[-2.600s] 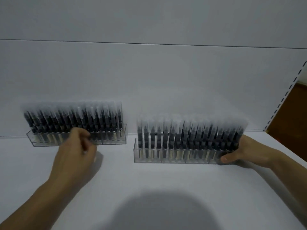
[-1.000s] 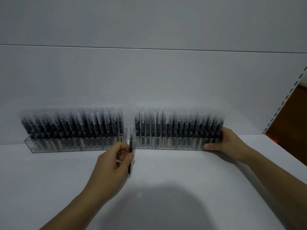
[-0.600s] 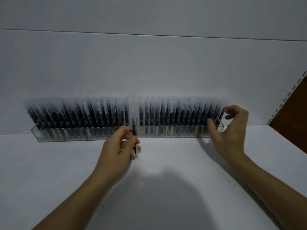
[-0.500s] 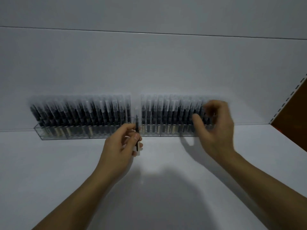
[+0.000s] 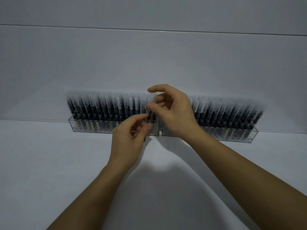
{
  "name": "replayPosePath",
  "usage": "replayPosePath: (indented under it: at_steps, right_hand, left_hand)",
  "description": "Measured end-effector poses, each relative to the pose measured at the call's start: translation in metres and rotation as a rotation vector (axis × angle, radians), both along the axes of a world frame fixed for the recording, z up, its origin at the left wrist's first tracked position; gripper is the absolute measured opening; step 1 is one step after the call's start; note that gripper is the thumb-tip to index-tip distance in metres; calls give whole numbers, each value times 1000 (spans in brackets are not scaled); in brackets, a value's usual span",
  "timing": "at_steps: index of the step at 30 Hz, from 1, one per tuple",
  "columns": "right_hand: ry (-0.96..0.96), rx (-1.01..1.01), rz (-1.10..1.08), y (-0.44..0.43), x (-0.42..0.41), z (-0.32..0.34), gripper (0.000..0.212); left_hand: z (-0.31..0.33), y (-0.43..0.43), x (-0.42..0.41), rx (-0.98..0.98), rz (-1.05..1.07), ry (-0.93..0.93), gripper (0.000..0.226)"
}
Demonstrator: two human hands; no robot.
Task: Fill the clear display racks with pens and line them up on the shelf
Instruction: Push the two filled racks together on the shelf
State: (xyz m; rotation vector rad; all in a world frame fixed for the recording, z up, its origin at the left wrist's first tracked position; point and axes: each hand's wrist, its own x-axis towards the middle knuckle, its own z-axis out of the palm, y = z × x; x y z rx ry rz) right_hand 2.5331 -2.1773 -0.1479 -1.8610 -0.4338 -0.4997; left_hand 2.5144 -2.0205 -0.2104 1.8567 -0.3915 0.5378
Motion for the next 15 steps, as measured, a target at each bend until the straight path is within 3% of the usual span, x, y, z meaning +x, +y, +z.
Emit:
replayPosePath:
  at_steps: [6,11,15]
  right_hand:
    - [-181,-51,-219,-17,18,16,30]
    - [-222,-159,-250,-16,30,16,28]
    - [-203,-201,-229,-14,35,10,27]
  left_hand:
    - [-7,21,23,264,258,-174,21]
    - [-23,13,27,517,191,-107,28]
    - [-28,12,29,569,144,-86,33]
